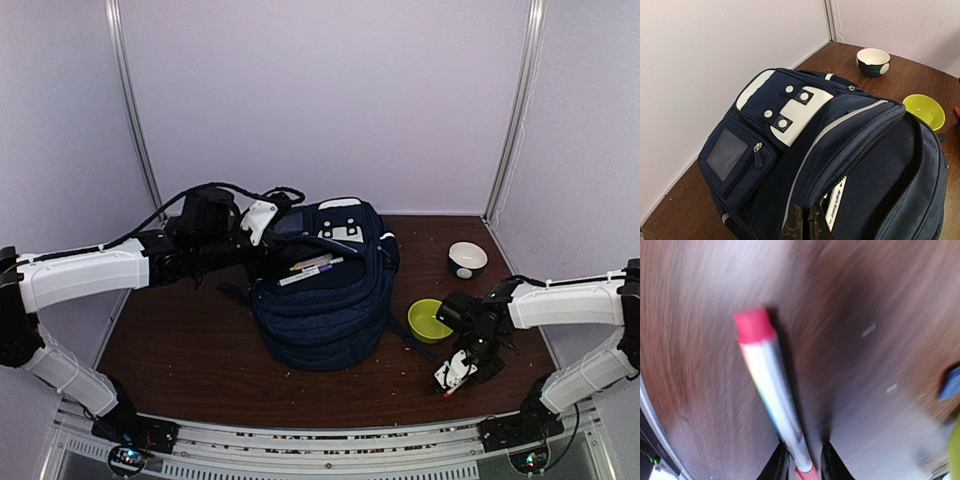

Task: Pack the student bag
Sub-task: Grab the pen from the corner of the board.

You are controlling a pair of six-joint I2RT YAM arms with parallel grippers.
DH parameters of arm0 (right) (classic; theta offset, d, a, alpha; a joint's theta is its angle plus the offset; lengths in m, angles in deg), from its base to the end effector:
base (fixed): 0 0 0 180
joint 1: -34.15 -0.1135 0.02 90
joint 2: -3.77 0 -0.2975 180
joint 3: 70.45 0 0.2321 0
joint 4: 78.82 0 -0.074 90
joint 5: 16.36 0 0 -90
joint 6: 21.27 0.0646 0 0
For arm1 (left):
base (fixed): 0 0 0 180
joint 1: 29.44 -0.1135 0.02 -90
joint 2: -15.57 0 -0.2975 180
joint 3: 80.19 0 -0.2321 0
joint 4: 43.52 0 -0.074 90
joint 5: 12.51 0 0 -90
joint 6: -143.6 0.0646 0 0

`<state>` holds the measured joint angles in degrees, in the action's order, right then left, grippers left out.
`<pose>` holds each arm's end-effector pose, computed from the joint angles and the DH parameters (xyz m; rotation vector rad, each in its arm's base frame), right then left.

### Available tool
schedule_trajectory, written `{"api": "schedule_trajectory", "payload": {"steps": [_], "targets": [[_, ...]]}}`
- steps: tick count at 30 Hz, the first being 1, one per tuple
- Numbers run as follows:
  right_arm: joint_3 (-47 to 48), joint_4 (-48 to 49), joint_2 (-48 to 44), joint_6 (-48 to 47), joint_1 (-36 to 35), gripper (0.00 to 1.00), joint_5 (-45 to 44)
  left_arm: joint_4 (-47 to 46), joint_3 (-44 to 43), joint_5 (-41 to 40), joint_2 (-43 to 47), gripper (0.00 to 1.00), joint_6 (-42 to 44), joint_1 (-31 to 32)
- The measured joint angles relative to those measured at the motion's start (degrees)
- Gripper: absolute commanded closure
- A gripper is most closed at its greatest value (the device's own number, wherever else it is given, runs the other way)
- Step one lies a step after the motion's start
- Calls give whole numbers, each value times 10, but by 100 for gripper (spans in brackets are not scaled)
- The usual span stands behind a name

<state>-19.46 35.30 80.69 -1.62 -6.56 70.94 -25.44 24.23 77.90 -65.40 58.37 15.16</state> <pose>0.1210 0.1001 0.1633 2.5551 -1.7527 0.0581 0.2357 -0.2331 0.3303 0.8434 1.8237 -0.4557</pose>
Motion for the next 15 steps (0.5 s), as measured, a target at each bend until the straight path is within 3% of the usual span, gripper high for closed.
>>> {"api": "schedule_trajectory", "payload": {"steps": [4, 15], "targets": [[14, 20, 12, 23, -15, 75, 22, 1, 0, 0, 2, 100, 0, 0], [20, 25, 19, 56, -25, 90, 36, 2, 3, -2, 8, 100, 0, -2]]}}
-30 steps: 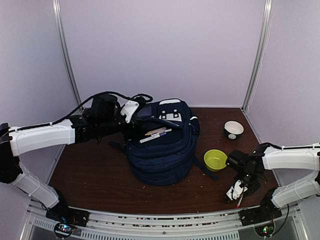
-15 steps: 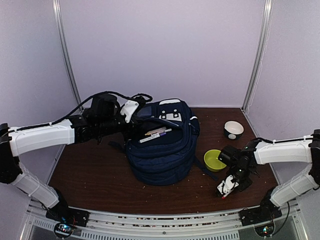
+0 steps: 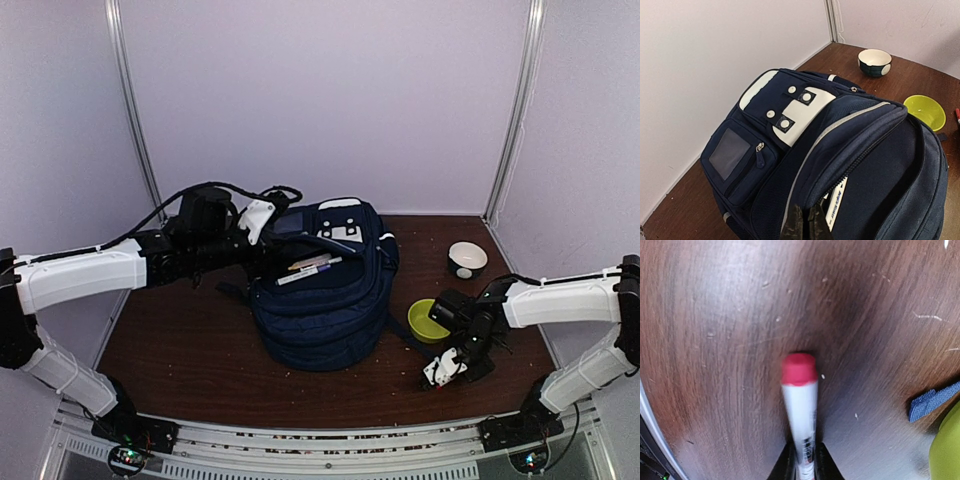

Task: Pack the student bag
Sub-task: Grab the pen from the corner of the board.

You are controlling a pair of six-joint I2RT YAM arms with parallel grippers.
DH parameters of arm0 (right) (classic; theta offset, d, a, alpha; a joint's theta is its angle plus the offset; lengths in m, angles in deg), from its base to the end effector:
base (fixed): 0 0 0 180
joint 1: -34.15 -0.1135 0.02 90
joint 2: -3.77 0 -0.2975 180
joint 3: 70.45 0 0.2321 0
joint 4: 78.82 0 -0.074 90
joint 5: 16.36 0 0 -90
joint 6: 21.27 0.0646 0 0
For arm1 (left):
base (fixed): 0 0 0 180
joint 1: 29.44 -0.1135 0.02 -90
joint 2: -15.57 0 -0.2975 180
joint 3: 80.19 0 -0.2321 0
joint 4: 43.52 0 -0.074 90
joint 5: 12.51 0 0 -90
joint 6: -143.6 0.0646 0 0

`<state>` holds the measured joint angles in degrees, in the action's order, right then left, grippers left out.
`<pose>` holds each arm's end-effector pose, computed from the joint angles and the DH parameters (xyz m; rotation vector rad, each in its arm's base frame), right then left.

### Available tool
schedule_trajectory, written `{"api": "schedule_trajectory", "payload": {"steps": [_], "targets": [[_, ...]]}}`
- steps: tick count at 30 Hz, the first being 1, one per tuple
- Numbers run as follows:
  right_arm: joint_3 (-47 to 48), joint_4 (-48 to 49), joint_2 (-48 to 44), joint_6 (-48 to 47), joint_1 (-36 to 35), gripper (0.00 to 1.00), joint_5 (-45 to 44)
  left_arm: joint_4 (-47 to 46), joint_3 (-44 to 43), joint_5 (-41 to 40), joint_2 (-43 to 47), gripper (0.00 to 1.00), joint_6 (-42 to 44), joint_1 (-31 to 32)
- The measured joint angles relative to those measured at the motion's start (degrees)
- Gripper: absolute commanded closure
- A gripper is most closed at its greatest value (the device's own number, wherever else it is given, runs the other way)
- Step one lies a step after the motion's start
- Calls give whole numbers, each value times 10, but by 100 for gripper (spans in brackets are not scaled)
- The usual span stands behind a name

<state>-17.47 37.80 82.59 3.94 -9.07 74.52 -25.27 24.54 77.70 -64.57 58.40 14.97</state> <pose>0.1255 0.1193 0.1656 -2.5287 1.8366 0.0196 0.2340 -0.2295 0.3325 0.8359 1.8196 -0.4515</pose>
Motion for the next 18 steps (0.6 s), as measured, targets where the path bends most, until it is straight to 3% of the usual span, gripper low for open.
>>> {"api": "schedule_trajectory", "payload": {"steps": [8, 18], "targets": [[64, -29, 4, 38, -12, 94, 46, 0, 0, 0, 0, 100, 0, -1], [419, -82, 49, 98, -65, 94, 135, -2, 0, 6, 0, 100, -7, -2]]}}
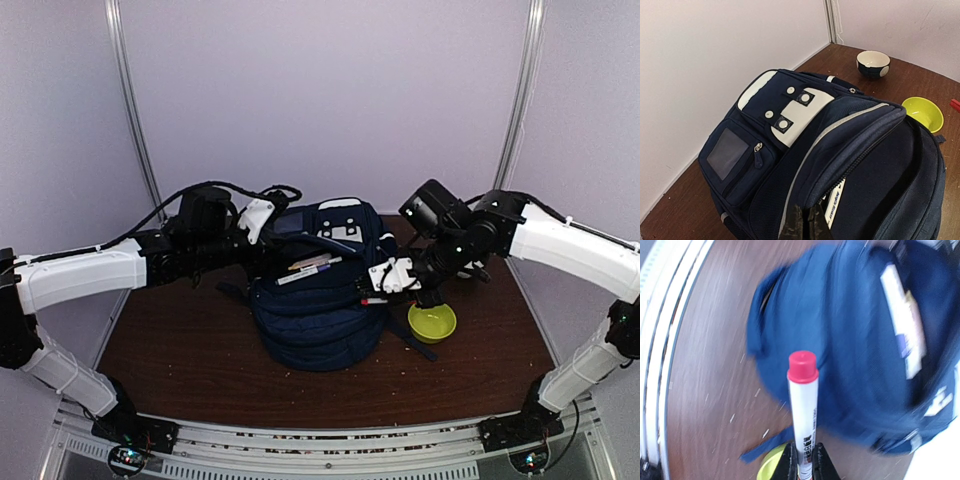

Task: Pack the student bag
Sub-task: Grab the pen from the corner of the board, then place the pen in the upper front pocket of the bag.

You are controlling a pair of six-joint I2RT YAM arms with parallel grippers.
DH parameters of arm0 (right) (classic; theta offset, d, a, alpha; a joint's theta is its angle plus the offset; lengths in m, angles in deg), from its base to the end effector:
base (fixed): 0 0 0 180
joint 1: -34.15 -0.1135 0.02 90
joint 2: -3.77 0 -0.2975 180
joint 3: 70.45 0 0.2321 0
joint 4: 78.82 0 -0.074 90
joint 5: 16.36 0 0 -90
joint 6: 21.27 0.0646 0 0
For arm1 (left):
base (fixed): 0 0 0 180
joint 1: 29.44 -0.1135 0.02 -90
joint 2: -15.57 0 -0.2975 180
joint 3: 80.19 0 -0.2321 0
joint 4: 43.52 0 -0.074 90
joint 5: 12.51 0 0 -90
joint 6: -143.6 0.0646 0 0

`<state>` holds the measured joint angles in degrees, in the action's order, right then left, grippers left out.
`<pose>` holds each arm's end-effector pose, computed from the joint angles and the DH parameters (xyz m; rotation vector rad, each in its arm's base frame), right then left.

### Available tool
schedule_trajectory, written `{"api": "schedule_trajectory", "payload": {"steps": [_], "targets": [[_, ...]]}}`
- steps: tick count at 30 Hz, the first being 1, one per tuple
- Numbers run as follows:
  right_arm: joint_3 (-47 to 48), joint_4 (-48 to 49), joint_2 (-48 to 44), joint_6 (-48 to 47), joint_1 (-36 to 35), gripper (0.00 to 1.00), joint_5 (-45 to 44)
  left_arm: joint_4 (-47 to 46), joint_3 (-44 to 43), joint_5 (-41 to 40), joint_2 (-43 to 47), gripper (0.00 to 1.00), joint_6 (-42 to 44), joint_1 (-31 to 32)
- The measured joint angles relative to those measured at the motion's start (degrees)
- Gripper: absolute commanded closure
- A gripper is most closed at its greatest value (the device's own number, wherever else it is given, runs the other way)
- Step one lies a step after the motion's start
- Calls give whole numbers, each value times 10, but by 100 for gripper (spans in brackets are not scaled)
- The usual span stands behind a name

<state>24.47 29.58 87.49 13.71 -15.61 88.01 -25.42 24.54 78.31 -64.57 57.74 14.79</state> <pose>0.1703 0.2261 0.3355 -2.1125 1.5181 0.2959 0.2343 -0.2294 0.3328 0.8287 1.8222 -0.4678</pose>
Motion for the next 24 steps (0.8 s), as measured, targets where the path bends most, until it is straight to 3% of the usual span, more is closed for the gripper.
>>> {"api": "schedule_trajectory", "payload": {"steps": [6, 16, 20, 24], "targets": [[125, 30, 78, 20, -50, 94, 6, 0, -1, 10, -2, 100, -9, -3], [181, 148, 189, 17, -79, 93, -53, 11, -11, 20, -2, 100, -19, -4], [174, 204, 204, -14, -85, 73, -122, 13, -12, 26, -3, 100, -20, -5], [139, 245, 204, -23, -91, 66, -169, 13, -13, 30, -5, 100, -22, -7]]}}
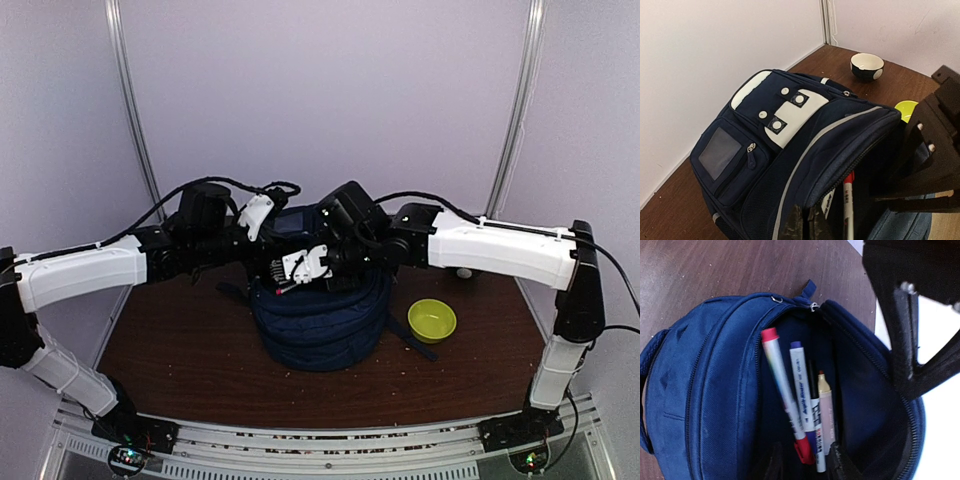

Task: Pack the student bag
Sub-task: Place the pen in the upper front pocket of the bag, then set the student bag in the upper front pocket, then pick up the upper front pocket of the student bag.

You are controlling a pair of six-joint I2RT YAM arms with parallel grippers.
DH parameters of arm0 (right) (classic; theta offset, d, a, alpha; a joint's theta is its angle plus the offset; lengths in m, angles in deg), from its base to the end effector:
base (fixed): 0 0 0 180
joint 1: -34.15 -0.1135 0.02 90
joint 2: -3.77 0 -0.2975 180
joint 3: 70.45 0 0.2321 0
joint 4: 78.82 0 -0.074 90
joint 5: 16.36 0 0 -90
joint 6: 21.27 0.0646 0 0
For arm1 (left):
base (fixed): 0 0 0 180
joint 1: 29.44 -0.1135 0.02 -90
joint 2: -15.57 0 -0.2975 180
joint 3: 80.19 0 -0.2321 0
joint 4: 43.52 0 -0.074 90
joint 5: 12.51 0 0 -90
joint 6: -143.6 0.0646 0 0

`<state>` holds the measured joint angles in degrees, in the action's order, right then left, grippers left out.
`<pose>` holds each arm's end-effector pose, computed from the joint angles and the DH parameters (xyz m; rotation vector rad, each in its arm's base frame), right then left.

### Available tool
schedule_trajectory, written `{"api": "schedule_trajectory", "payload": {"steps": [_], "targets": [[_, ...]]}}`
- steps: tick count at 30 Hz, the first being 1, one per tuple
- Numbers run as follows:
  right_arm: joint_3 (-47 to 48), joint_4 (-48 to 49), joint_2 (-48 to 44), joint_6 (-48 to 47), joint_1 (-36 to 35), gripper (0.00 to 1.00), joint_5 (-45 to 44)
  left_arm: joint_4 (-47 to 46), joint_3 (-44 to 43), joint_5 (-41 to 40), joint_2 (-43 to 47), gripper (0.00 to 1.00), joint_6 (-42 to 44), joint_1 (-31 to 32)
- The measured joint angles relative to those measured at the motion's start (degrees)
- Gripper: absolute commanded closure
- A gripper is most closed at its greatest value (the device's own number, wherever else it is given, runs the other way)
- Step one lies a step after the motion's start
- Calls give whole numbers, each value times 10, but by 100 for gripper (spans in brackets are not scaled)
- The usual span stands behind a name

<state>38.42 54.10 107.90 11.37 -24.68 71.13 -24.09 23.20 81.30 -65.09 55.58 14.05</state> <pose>0.2231 0.3633 0.3279 -1.9484 1.2393 -0.0375 0.2366 -0.2304 0.3355 0.8208 1.8449 -0.5320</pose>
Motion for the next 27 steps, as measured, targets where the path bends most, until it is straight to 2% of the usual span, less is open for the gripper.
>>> {"api": "schedule_trajectory", "payload": {"steps": [3, 8, 9, 10, 11, 12, 13, 14, 18, 22, 27], "targets": [[-16, -5, -2, 13, -1, 65, 0, -1, 0, 1, -2, 100, 0, 0], [-16, -66, -35, 52, -1, 65, 43, -1, 0, 1, -4, 100, -2, 0], [-16, -83, -47, 61, 0, 65, 57, -1, 0, 1, -4, 97, -2, -1], [-16, -99, -60, 68, 1, 65, 71, -1, 0, 0, -4, 92, -3, -1], [-16, -117, -75, 80, 4, 65, 90, 0, 0, 0, -4, 80, -3, -1], [-16, -130, -88, 87, 7, 65, 105, 0, 0, 0, -4, 62, -5, -1], [-16, -148, -103, 97, 10, 65, 127, 2, 0, 0, -3, 49, -6, -1], [-16, -164, -115, 104, 15, 65, 146, 5, 0, -1, 1, 41, -9, -1], [-16, -224, -153, 127, 57, 65, 216, 24, 11, -20, 53, 23, -27, -6], [-30, -249, -184, 150, 117, 63, 280, 31, 60, -56, 131, 20, -47, -13], [-66, -216, -195, 196, 187, 63, 345, 40, 115, -60, 149, 26, -69, -47]]}}
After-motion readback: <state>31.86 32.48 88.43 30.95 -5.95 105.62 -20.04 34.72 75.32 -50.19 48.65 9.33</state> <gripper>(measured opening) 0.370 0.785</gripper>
